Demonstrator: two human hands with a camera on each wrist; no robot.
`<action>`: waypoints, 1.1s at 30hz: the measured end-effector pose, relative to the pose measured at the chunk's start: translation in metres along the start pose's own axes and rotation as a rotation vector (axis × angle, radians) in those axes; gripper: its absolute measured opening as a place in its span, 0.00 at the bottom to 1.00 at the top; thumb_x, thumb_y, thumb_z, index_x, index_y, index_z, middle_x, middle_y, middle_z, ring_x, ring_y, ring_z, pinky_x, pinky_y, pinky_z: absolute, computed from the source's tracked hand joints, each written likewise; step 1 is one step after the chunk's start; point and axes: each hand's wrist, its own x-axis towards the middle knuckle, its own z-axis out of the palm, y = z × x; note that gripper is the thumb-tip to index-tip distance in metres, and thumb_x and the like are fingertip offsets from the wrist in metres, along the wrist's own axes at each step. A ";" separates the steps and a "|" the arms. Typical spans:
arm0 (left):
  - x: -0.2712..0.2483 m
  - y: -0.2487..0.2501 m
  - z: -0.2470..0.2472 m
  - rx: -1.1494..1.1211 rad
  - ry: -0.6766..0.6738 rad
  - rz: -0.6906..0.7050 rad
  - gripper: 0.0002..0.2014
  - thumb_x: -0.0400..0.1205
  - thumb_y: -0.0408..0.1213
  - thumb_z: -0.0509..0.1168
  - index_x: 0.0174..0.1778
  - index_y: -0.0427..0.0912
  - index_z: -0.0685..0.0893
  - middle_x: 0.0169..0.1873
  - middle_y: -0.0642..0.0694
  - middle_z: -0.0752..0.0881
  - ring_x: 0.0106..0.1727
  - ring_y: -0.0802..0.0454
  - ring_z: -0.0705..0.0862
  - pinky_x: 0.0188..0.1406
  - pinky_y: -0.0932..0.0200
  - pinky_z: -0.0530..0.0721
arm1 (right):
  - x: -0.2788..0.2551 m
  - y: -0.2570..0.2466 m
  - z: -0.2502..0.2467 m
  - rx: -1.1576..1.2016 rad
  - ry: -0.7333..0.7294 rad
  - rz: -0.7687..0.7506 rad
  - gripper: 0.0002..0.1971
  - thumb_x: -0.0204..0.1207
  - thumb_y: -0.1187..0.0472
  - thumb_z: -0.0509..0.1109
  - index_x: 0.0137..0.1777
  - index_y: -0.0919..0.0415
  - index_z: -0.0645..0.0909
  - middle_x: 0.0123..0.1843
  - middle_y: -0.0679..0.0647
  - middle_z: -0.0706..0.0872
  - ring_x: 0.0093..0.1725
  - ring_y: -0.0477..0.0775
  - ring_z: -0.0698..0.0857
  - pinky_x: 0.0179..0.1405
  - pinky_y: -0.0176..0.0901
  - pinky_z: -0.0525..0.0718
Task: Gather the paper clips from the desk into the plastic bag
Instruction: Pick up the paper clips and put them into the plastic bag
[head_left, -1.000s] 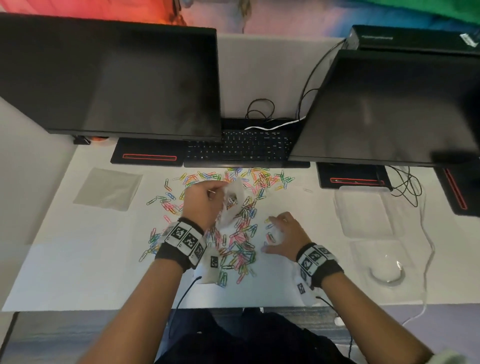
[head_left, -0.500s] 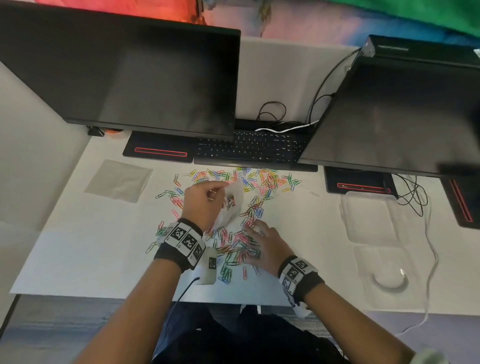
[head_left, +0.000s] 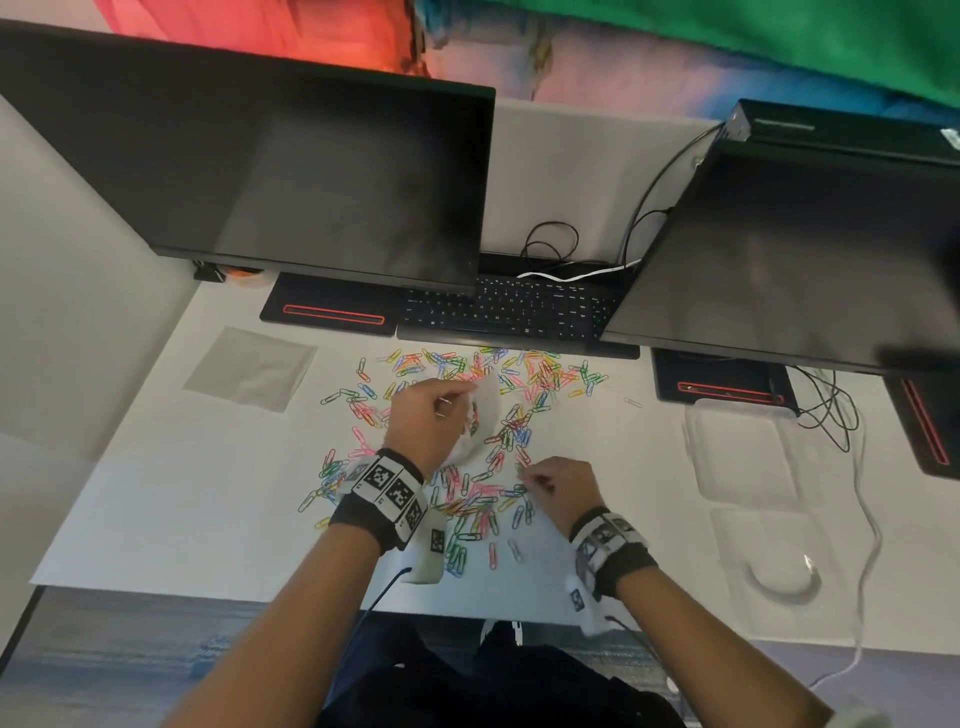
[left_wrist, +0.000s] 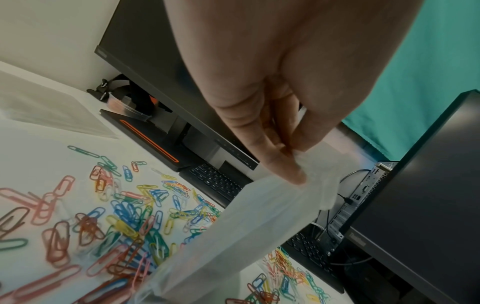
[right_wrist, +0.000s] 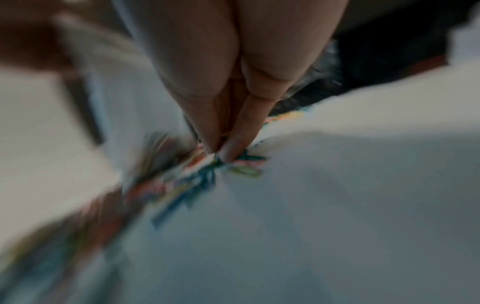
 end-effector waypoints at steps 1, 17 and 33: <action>0.000 -0.001 0.001 -0.006 -0.004 -0.001 0.10 0.82 0.29 0.67 0.54 0.43 0.92 0.45 0.46 0.92 0.40 0.51 0.89 0.47 0.57 0.90 | 0.002 -0.002 -0.007 0.112 0.018 0.122 0.04 0.74 0.61 0.76 0.45 0.57 0.92 0.40 0.48 0.91 0.36 0.37 0.85 0.44 0.25 0.84; -0.005 0.006 0.022 -0.005 -0.114 0.036 0.09 0.82 0.28 0.67 0.50 0.42 0.92 0.31 0.49 0.89 0.29 0.55 0.89 0.39 0.64 0.88 | 0.027 -0.067 -0.035 0.166 0.154 -0.259 0.11 0.73 0.72 0.72 0.51 0.62 0.90 0.50 0.56 0.92 0.48 0.51 0.89 0.53 0.38 0.87; 0.008 0.002 0.013 0.037 -0.124 -0.008 0.12 0.84 0.29 0.64 0.57 0.44 0.90 0.40 0.50 0.91 0.34 0.59 0.88 0.43 0.65 0.89 | 0.017 -0.042 -0.067 0.215 0.120 0.006 0.16 0.71 0.61 0.79 0.59 0.55 0.87 0.46 0.47 0.89 0.41 0.41 0.86 0.48 0.40 0.88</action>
